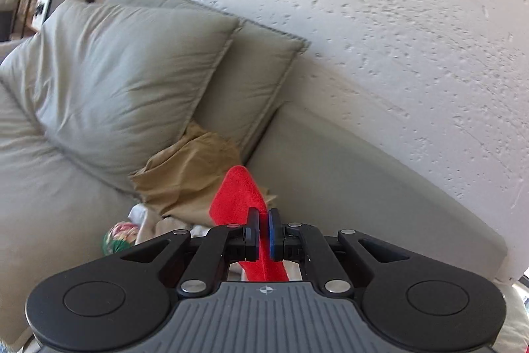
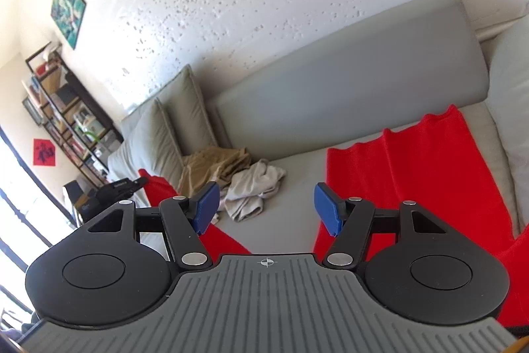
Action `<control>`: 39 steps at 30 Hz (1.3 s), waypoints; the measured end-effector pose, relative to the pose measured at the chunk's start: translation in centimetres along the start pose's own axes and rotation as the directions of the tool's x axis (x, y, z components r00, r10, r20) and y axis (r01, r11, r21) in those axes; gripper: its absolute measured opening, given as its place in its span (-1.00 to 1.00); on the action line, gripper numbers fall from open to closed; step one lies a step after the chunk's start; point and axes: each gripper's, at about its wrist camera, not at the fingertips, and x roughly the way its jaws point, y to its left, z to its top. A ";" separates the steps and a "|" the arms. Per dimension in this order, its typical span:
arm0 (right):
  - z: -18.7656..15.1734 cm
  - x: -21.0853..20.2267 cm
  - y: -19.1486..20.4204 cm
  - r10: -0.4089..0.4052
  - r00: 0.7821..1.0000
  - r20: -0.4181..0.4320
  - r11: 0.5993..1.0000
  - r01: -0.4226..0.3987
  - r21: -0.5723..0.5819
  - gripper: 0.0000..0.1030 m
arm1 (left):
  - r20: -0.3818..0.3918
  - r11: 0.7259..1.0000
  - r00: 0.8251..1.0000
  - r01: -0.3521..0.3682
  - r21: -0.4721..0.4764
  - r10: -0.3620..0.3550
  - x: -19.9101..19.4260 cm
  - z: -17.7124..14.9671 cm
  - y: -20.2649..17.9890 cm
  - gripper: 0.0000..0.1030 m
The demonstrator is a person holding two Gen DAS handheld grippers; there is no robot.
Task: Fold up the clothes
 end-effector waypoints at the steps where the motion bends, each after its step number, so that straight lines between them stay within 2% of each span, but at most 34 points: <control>1: -0.2 0.3 0.5 0.007 1.000 -0.012 1.000 -0.007 -0.007 0.27 | -0.013 1.000 1.000 -0.012 -0.016 0.012 0.6 -0.6 1.1 -0.95; 9: -2.5 4.7 2.3 0.016 0.990 -0.140 1.000 -0.018 -0.013 0.27 | -0.097 0.986 0.993 -0.083 -0.143 0.069 3.1 -5.9 8.2 -0.94; 12: -3.3 5.8 2.3 0.015 0.984 -0.177 1.000 -0.016 -0.005 0.27 | -0.189 0.964 0.974 -0.166 -0.208 0.127 4.3 -8.4 10.7 -0.94; 16: -4.3 6.7 1.9 0.019 0.971 -0.236 1.000 -0.015 0.021 0.27 | -0.304 0.925 0.931 -0.284 -0.254 0.203 4.8 -11.7 13.7 -0.90; 19: -4.7 7.0 1.8 0.018 0.965 -0.263 0.999 -0.010 0.033 0.27 | -0.290 0.903 0.941 -0.269 -0.334 0.173 3.9 -12.4 15.0 -0.82; 20: -4.8 7.0 1.8 0.015 0.964 -0.264 1.000 -0.008 0.030 0.27 | -0.292 0.896 0.944 -0.257 -0.362 0.152 3.8 -12.3 15.2 -0.72; 21: -4.9 7.0 1.8 0.013 0.964 -0.264 1.000 -0.006 0.026 0.27 | -0.294 0.888 0.947 -0.244 -0.389 0.131 3.6 -12.2 15.5 -0.33; 22: -4.9 7.0 1.8 0.011 0.965 -0.263 1.000 -0.005 0.025 0.27 | -0.287 0.885 0.951 -0.226 -0.407 0.111 3.5 -12.1 15.5 -0.15; 23: -4.9 7.0 1.8 0.010 0.965 -0.263 1.000 -0.003 0.024 0.27 | -0.286 0.883 0.951 -0.231 -0.408 0.116 3.6 -11.9 15.4 -0.15; 25: -5.0 7.0 1.6 0.009 0.964 -0.265 1.000 -0.003 0.026 0.27 | -0.296 0.888 0.941 -0.270 -0.373 0.161 4.1 -11.5 14.9 -0.24; 27: -5.0 7.1 1.5 0.009 0.963 -0.270 1.000 -0.001 0.027 0.27 | -0.259 0.903 0.927 -0.339 -0.262 0.273 4.4 -10.9 13.2 -0.37; 28: -5.1 7.2 1.4 0.007 0.962 -0.274 1.000 0.000 0.027 0.27 | -0.228 0.915 0.924 -0.353 -0.193 0.308 4.4 -10.5 12.1 -0.48; 29: -5.1 7.2 1.3 0.006 0.961 -0.278 1.000 0.002 0.027 0.27 | -0.196 0.922 0.920 -0.366 -0.124 0.339 4.4 -10.0 11.0 -0.51; 31: -5.0 7.3 1.1 0.000 0.960 -0.280 1.000 0.008 0.026 0.27 | -0.175 0.928 0.917 -0.370 -0.032 0.360 4.8 -9.1 9.1 -0.47; 33: -4.8 7.6 0.9 -0.016 0.961 -0.275 0.999 0.023 0.023 0.27 | -0.243 0.948 0.919 -0.319 0.009 0.311 6.3 -8.5 7.9 -0.25; 34: -4.9 7.8 0.9 -0.025 0.962 -0.273 0.999 0.031 0.019 0.27 | -0.280 0.952 0.913 -0.304 0.017 0.297 7.3 -8.5 7.6 -0.24; 36: -4.9 8.5 0.7 -0.033 0.960 -0.279 0.999 0.039 0.016 0.27 | -0.356 0.945 0.881 -0.326 0.018 0.311 9.7 -8.7 7.7 -0.24; 38: -5.1 9.1 0.6 -0.031 0.956 -0.293 0.999 0.039 0.020 0.27 | -0.427 0.922 0.830 -0.386 0.024 0.358 12.1 -9.2 8.1 -0.26; 39: -5.2 9.3 0.6 -0.030 0.953 -0.301 0.999 0.038 0.020 0.27 | -0.432 0.917 0.819 -0.395 0.051 0.377 12.7 -9.3 7.9 -0.21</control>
